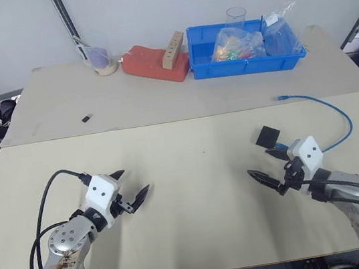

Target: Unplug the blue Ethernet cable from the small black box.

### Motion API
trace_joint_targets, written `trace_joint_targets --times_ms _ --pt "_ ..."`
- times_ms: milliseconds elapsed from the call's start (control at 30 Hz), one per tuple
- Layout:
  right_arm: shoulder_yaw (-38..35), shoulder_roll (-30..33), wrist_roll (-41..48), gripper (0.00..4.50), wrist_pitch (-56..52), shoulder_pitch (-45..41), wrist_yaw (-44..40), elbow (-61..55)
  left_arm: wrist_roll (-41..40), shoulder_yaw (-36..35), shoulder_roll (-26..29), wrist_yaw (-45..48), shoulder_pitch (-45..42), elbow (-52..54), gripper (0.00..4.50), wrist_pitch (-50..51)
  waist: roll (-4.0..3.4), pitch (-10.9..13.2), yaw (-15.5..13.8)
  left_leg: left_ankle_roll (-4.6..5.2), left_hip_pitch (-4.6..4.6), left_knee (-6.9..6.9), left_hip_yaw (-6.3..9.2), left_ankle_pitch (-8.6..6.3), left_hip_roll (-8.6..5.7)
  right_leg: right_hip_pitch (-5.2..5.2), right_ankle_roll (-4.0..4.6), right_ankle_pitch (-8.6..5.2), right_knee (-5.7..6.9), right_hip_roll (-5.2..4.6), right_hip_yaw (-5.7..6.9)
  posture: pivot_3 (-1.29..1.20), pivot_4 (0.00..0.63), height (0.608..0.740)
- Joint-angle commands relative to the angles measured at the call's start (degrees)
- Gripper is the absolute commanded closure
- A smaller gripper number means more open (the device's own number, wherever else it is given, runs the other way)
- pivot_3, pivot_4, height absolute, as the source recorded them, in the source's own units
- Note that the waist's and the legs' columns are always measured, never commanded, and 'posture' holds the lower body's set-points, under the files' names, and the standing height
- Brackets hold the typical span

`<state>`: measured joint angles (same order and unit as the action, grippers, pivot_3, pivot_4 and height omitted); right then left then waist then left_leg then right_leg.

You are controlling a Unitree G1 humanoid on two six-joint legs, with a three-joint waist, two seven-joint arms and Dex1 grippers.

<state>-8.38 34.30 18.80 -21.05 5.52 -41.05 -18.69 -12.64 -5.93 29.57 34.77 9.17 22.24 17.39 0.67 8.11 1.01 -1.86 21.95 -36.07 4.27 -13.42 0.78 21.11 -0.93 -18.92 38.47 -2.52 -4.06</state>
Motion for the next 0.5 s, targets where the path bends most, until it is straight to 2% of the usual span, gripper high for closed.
trace_joint_targets --times_ms 33,333,400,500 --pt "-1.98 0.55 0.54 0.00 1.37 0.68 -0.10 -1.03 -0.91 -0.70 0.71 1.18 -0.78 0.08 0.06 -1.63 0.00 0.00 -0.01 0.00 0.00 0.00 0.00 0.00 0.00 0.00 0.00 0.00 0.00 0.00 0.00 0.00 0.150 0.740" --pt "-7.88 2.68 1.44 0.00 1.56 3.76 -0.32 -3.04 -4.90 1.33 2.09 9.03 -4.40 -1.11 0.06 -1.94 0.00 0.00 -0.17 0.00 -0.01 -0.02 -0.01 0.00 -0.01 -0.03 0.00 0.00 -0.01 0.00 0.01 0.00 0.150 0.740" --pt "-9.22 4.08 2.58 0.00 0.04 4.05 -1.36 -3.24 -7.35 2.28 3.76 12.68 -6.92 0.41 0.06 -0.54 0.00 0.00 -0.15 0.00 0.01 -0.02 -0.01 0.00 0.00 -0.02 0.00 0.00 0.00 0.02 0.02 0.00 0.150 0.740" --pt "-11.57 7.24 2.47 0.00 -0.49 2.07 -2.31 1.03 -10.23 7.60 6.61 19.46 -15.40 3.83 0.06 2.08 0.01 0.01 -0.32 0.00 0.03 -0.10 0.00 0.00 -0.03 -0.06 0.00 0.00 0.00 0.01 0.03 0.00 0.150 0.740"
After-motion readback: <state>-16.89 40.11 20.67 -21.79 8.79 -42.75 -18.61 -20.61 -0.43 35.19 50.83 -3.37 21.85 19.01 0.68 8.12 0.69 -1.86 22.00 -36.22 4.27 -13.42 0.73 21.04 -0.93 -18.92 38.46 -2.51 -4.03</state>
